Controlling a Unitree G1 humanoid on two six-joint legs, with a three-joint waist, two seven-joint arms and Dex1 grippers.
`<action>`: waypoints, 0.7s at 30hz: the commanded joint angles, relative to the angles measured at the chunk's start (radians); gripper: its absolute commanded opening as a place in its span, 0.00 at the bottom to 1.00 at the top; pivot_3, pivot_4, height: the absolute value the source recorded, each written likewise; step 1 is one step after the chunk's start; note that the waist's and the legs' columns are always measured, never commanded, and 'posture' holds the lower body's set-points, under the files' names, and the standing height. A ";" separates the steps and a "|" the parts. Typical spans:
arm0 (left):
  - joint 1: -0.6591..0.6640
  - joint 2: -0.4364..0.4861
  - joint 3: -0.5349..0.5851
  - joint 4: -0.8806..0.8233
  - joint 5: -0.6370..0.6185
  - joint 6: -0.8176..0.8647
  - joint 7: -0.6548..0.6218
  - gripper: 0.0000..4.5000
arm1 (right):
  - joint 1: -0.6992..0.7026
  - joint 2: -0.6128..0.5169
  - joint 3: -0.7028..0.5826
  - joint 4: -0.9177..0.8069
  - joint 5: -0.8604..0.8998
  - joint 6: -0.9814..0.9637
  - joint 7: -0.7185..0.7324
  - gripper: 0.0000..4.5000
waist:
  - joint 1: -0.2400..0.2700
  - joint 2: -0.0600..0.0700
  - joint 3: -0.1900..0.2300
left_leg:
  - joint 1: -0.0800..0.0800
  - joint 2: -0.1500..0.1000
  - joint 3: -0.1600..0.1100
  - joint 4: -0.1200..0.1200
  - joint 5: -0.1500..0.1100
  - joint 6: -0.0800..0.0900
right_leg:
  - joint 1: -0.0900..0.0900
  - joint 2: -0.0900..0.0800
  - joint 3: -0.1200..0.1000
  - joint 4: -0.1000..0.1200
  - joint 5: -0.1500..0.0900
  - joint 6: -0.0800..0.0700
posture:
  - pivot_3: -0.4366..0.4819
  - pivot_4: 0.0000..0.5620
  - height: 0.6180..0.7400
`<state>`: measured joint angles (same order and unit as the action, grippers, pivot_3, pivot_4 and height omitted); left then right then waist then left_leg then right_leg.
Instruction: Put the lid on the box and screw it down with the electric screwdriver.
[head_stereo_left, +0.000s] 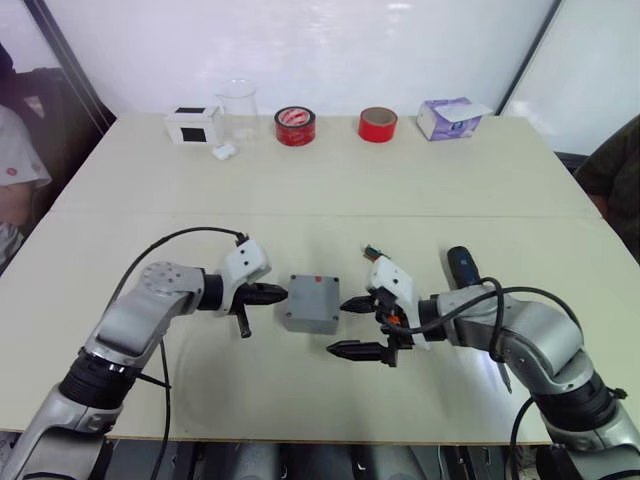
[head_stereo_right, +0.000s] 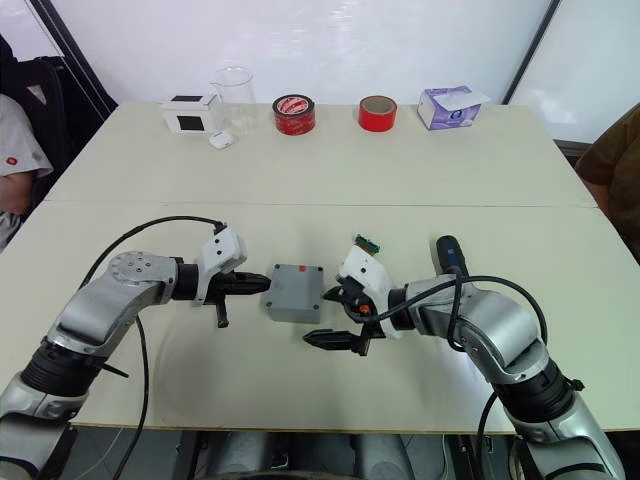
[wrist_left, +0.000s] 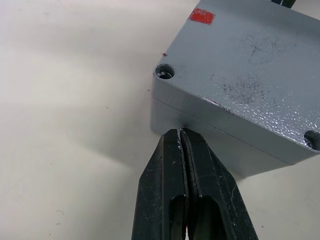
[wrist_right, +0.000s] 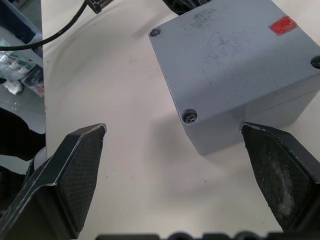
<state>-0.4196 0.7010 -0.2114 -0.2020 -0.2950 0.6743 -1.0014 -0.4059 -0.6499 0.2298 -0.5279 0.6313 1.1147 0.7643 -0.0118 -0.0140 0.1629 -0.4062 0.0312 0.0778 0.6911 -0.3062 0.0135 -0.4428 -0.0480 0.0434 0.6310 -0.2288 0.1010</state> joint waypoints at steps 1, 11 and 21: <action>-0.009 0.038 0.032 -0.047 -0.022 0.008 -0.025 0.00 | -0.016 -0.040 -0.057 -0.032 0.021 -0.012 0.017 0.99 | 0.000 0.000 0.000 | 0.000 0.000 0.000 0.000 0.000 0.000 | 0.000 0.000 0.000 0.000 0.000 0.000 | 0.48 0.27 1.00; -0.048 0.054 0.192 -0.068 -0.231 0.139 -0.060 0.00 | -0.088 -0.099 -0.241 0.256 -0.037 -0.165 0.025 0.99 | -0.001 -0.001 0.000 | 0.000 0.000 0.000 0.001 0.000 0.000 | 0.001 0.000 0.000 0.000 0.000 0.000 | 0.48 0.27 1.00; -0.059 0.027 0.192 -0.179 -0.324 0.217 -0.006 0.00 | -0.189 -0.007 -0.104 0.642 -0.283 -0.486 0.054 0.79 | -0.004 0.000 0.000 | -0.001 0.000 0.001 0.002 0.000 0.000 | 0.000 0.001 0.000 0.000 0.000 0.000 | 0.48 0.27 1.00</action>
<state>-0.4783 0.7159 -0.0307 -0.3339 -0.6016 0.8873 -1.0181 -0.5612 -0.6666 0.1269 0.0808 0.3760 0.6860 0.8025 -0.0157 -0.0143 0.1628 -0.4066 0.0314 0.0789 0.6933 -0.3061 0.0135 -0.4424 -0.0472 0.0436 0.6314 -0.2287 0.1012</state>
